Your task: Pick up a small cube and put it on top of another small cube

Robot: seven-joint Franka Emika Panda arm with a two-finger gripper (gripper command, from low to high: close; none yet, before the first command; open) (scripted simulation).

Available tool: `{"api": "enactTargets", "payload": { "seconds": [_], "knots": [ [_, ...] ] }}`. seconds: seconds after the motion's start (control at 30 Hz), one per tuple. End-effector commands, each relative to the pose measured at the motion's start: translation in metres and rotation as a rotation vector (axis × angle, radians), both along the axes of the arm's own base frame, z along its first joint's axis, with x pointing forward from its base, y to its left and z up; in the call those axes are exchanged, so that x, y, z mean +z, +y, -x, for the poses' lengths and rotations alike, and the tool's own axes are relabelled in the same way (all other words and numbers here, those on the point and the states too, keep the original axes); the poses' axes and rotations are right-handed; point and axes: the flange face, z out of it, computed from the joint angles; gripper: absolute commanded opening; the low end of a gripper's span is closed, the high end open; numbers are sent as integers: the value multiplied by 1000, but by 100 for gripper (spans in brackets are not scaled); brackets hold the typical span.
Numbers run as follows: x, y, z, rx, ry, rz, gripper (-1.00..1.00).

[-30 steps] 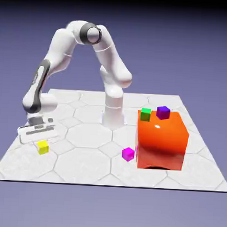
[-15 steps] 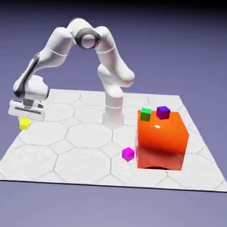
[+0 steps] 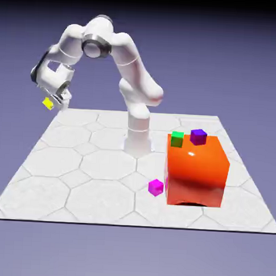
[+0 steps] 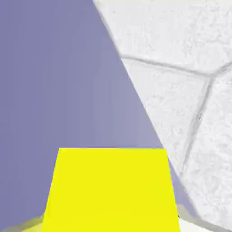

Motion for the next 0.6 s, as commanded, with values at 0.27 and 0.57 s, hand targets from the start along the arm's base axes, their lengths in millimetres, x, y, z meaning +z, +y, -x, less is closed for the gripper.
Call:
{"api": "enactTargets", "payload": {
  "seconds": [0.27, 0.57],
  "knots": [
    [62, 233, 160, -847, 119, 143, -100],
    [119, 495, 150, -1672, 307, 322, -100]
  ]
}}
